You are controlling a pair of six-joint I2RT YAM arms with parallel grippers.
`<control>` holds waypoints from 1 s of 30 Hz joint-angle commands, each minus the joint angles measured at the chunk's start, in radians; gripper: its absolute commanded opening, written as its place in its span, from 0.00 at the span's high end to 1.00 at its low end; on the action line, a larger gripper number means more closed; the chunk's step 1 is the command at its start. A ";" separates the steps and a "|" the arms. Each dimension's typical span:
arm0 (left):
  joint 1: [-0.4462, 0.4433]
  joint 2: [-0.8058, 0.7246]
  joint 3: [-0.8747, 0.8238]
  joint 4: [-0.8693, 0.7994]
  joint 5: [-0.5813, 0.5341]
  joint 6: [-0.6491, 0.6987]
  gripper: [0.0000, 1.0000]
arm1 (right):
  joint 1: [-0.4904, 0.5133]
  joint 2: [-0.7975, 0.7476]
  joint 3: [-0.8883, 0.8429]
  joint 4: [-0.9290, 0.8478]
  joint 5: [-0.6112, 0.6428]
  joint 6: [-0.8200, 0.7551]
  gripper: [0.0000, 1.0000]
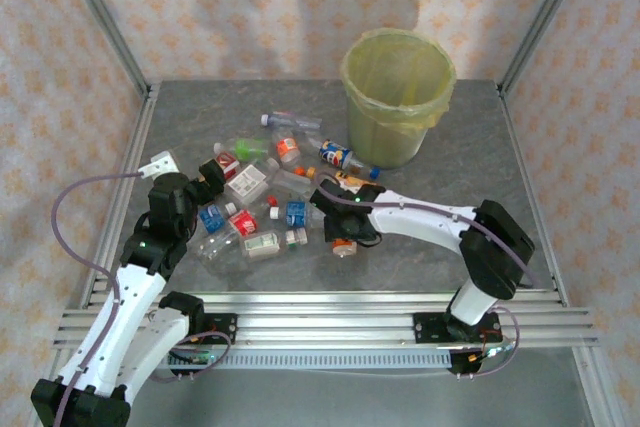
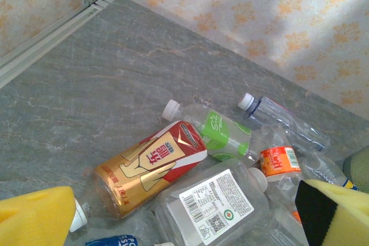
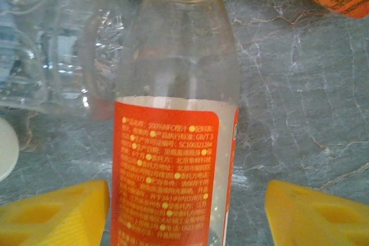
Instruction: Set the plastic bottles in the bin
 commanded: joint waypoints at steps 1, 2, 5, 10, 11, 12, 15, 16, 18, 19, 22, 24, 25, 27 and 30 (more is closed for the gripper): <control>-0.011 -0.003 0.016 -0.022 -0.022 -0.003 0.00 | -0.017 0.029 0.019 0.013 0.002 0.002 0.32; -0.011 -0.002 0.016 -0.020 -0.023 -0.003 0.00 | -0.021 0.036 0.013 0.023 -0.007 -0.001 0.33; -0.011 0.003 0.014 -0.016 -0.023 -0.007 0.00 | -0.036 0.058 -0.005 0.051 -0.026 -0.011 0.33; -0.011 0.005 0.014 -0.014 -0.017 -0.008 0.00 | -0.058 0.089 -0.018 0.072 -0.037 -0.028 0.33; -0.011 0.005 0.014 -0.013 -0.017 -0.009 0.00 | -0.060 0.094 -0.019 0.075 -0.037 -0.031 0.33; -0.011 0.004 0.014 -0.013 -0.015 -0.007 0.00 | -0.061 0.098 -0.021 0.076 -0.038 -0.033 0.34; -0.010 0.003 0.014 -0.012 -0.017 -0.008 0.00 | -0.062 0.102 -0.024 0.070 -0.040 -0.038 0.43; -0.011 0.003 0.013 -0.011 -0.017 -0.008 0.00 | -0.061 0.099 -0.024 0.062 -0.039 -0.039 0.48; -0.011 0.003 0.012 -0.008 -0.014 -0.007 0.00 | -0.061 0.084 -0.020 0.043 -0.041 -0.042 0.54; -0.011 0.002 0.013 -0.007 -0.011 -0.006 0.00 | -0.059 0.072 -0.018 0.032 -0.040 -0.043 0.55; -0.011 0.000 0.014 -0.001 -0.005 -0.006 0.00 | -0.046 0.021 0.005 -0.025 -0.028 -0.060 0.62; -0.011 0.000 0.016 0.002 -0.002 -0.006 0.00 | -0.026 -0.025 0.038 -0.083 -0.004 -0.076 0.66; -0.011 0.000 0.017 0.003 -0.002 -0.005 0.00 | -0.018 -0.044 0.054 -0.108 0.003 -0.083 0.67; -0.011 0.000 0.020 0.005 -0.002 -0.005 0.00 | -0.009 -0.091 0.100 -0.162 0.013 -0.104 0.71; -0.011 0.000 0.024 0.002 0.001 -0.005 0.00 | -0.008 -0.153 0.191 -0.230 0.029 -0.150 0.75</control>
